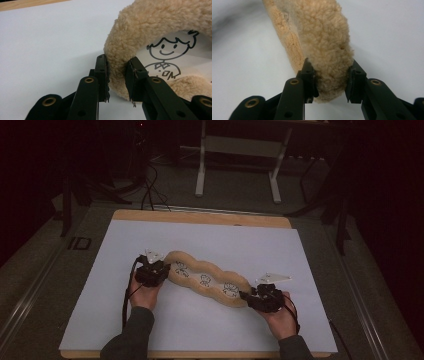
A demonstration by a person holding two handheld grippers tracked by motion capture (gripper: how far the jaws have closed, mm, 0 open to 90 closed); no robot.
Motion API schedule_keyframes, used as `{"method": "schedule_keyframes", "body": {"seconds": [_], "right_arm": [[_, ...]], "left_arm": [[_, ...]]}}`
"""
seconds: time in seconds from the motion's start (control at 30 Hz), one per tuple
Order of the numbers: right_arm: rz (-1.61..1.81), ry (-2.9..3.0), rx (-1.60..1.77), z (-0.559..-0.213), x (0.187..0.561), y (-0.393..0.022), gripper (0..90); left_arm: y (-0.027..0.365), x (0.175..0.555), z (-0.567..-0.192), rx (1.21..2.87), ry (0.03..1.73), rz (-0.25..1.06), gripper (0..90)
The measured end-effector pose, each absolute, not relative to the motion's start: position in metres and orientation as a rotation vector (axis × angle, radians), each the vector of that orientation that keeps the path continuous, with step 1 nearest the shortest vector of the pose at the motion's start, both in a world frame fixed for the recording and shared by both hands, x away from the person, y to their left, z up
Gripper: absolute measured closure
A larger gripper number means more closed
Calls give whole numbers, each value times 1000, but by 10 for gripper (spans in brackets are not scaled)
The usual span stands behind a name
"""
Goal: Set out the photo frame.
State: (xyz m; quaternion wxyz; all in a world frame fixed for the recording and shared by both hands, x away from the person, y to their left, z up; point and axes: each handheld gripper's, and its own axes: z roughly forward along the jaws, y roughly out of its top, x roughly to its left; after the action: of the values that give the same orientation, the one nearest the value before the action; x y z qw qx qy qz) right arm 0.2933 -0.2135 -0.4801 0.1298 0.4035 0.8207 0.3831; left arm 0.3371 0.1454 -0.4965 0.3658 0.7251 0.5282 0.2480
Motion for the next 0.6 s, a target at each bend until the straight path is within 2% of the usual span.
{"method": "schedule_keyframes", "body": {"seconds": [0.6], "right_arm": [[1094,2380,1080,-468,322,-206,657]], "left_arm": [[152,331,-491,1785,1476,659,743]]}}
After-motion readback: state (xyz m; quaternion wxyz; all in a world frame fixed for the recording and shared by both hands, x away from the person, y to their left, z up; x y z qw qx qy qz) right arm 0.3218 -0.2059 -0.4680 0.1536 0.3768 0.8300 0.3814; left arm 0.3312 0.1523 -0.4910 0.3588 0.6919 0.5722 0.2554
